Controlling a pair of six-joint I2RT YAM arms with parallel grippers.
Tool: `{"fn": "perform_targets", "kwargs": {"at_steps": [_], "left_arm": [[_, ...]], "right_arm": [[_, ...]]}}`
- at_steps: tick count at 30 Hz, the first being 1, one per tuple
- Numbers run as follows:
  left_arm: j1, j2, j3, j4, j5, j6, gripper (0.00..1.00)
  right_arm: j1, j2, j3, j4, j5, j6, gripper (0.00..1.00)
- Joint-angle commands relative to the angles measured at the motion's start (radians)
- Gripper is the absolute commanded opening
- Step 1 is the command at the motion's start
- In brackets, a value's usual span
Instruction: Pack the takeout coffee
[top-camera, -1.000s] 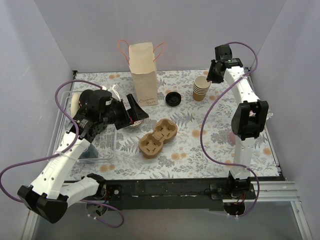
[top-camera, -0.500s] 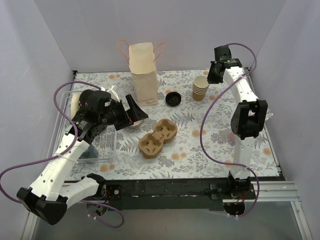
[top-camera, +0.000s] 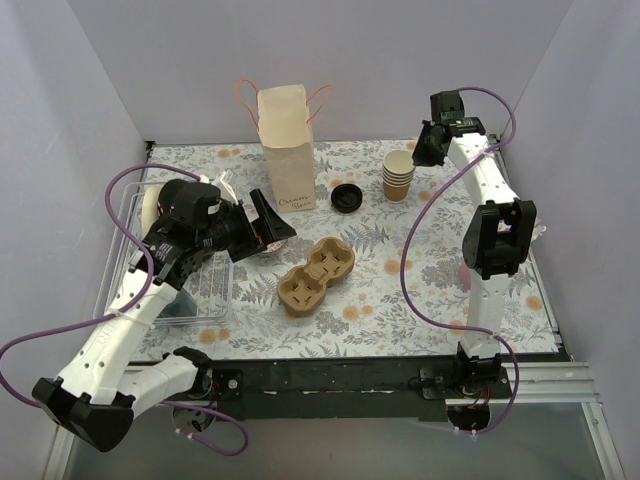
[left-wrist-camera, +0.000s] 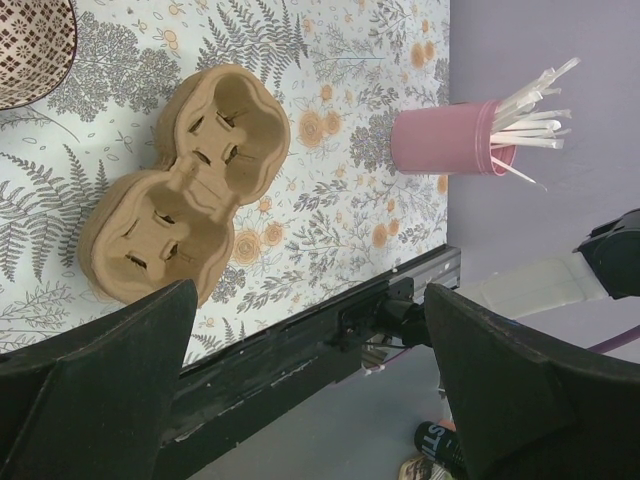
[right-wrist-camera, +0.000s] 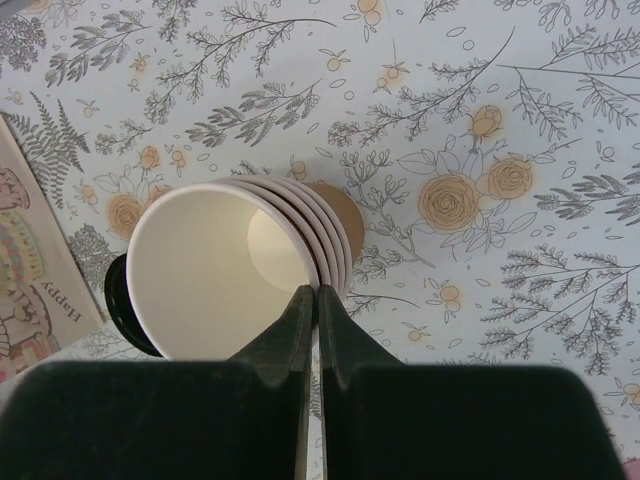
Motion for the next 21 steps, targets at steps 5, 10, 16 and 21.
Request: {"fn": "perform_targets", "kwargs": {"at_steps": [5, 10, 16, 21], "left_arm": [[0.002, -0.034, -0.006, 0.006, -0.001, -0.004, 0.98], [0.001, -0.036, -0.004, 0.007, 0.001, -0.001, 0.98], [0.002, -0.031, -0.004, 0.018, 0.002, 0.004, 0.98], [0.002, -0.024, -0.004, 0.029, 0.015, 0.007, 0.98]], "right_arm": [[-0.032, -0.112, -0.078, 0.123, -0.081, 0.103, 0.01], [-0.048, -0.137, -0.126, 0.127, -0.11, 0.144, 0.01], [-0.06, -0.158, -0.148, 0.175, -0.193, 0.186, 0.01], [-0.074, -0.174, -0.204, 0.227, -0.255, 0.223, 0.01]]}}
